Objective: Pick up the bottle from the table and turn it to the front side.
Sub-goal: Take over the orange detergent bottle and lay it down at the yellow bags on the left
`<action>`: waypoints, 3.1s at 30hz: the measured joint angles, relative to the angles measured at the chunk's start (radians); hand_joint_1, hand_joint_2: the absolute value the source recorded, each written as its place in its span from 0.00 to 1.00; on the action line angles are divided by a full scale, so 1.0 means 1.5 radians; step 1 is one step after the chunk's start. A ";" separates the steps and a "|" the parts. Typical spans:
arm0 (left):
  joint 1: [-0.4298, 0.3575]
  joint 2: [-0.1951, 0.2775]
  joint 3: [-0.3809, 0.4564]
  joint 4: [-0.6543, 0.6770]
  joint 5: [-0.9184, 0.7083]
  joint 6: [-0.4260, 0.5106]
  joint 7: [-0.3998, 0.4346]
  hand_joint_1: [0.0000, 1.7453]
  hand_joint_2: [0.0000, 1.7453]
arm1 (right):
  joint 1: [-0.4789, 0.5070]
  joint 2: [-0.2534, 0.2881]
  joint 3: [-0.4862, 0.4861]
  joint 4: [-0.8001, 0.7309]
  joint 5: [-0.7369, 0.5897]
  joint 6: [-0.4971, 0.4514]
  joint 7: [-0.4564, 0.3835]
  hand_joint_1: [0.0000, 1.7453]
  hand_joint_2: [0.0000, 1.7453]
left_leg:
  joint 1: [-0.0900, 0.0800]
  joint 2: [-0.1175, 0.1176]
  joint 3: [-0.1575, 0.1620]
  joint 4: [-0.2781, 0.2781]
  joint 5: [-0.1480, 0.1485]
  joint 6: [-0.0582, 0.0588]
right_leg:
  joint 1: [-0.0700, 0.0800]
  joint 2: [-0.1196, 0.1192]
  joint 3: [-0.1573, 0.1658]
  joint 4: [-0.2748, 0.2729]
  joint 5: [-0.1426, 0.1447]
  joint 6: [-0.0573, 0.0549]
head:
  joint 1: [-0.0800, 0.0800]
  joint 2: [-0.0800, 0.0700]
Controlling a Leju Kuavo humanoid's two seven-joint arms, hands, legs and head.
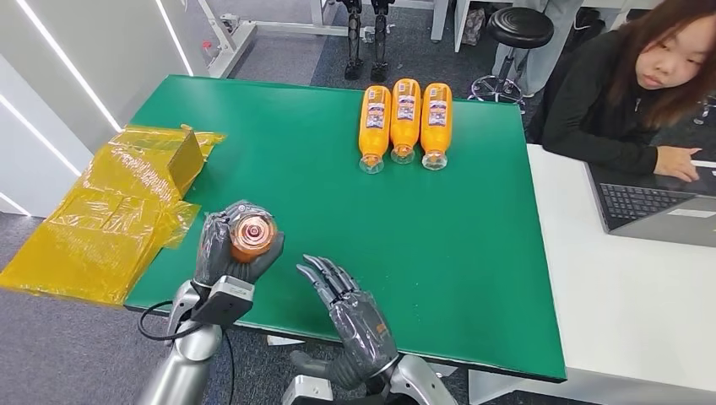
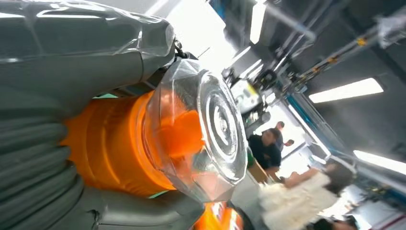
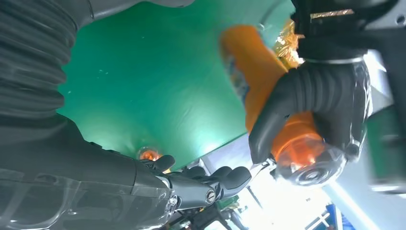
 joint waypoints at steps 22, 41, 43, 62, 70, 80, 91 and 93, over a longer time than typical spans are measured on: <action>-0.336 0.168 -0.063 0.452 -0.462 0.127 0.277 1.00 1.00 | -0.018 -0.005 0.015 -0.016 -0.043 0.031 -0.003 0.00 1.00 | 0.000 0.003 0.000 0.000 0.001 -0.001 | 0.000 0.003 -0.001 0.001 0.001 -0.001 | 0.000 0.000; -0.359 0.219 -0.064 0.645 -0.481 0.056 0.361 0.00 1.00 | -0.031 -0.023 0.019 -0.001 -0.071 0.030 -0.027 0.00 1.00 | 0.000 0.002 -0.001 0.000 0.001 -0.001 | 0.000 0.003 -0.002 0.001 0.001 -0.001 | 0.000 0.000; -0.363 0.217 -0.064 0.648 -0.491 0.048 0.363 0.00 1.00 | -0.032 -0.024 0.020 0.000 -0.074 0.026 -0.025 0.00 1.00 | 0.000 0.002 -0.001 0.000 0.001 -0.001 | 0.000 0.003 -0.002 0.001 0.001 -0.001 | 0.000 0.000; -0.398 0.187 -0.053 0.626 -0.471 0.148 0.253 0.00 1.00 | -0.028 -0.036 0.021 0.000 -0.072 -0.005 -0.013 0.00 1.00 | 0.000 0.002 -0.001 0.000 0.001 -0.001 | 0.000 0.003 -0.002 0.001 0.001 -0.001 | 0.000 0.000; -0.243 0.175 -0.024 0.292 -0.077 0.039 0.051 0.00 1.00 | -0.008 -0.036 -0.019 -0.007 -0.073 -0.045 -0.023 0.00 1.00 | 0.000 0.003 -0.001 0.000 0.000 -0.001 | 0.000 0.003 -0.002 0.000 0.001 -0.001 | 0.000 0.000; 0.029 0.104 -0.040 -0.151 0.454 -0.310 -0.058 0.00 1.00 | 0.081 -0.040 -0.104 -0.036 -0.111 -0.122 -0.092 0.00 1.00 | 0.000 0.003 -0.001 0.000 -0.002 0.000 | -0.001 0.003 -0.002 -0.001 0.000 0.000 | 0.000 0.000; 0.108 0.020 -0.029 -0.232 0.531 -0.424 -0.058 0.00 1.00 | 0.161 -0.057 -0.155 -0.122 -0.124 -0.183 -0.123 0.00 1.00 | 0.000 0.002 -0.001 0.000 -0.001 -0.001 | -0.001 0.002 -0.001 -0.001 0.000 0.000 | 0.000 0.000; 0.113 0.004 -0.028 -0.218 0.517 -0.418 -0.058 0.00 1.00 | 0.177 -0.062 -0.165 -0.147 -0.143 -0.198 -0.143 0.00 1.00 | 0.000 0.002 0.000 0.000 -0.001 -0.001 | -0.001 0.002 -0.001 -0.001 0.000 0.000 | 0.000 0.000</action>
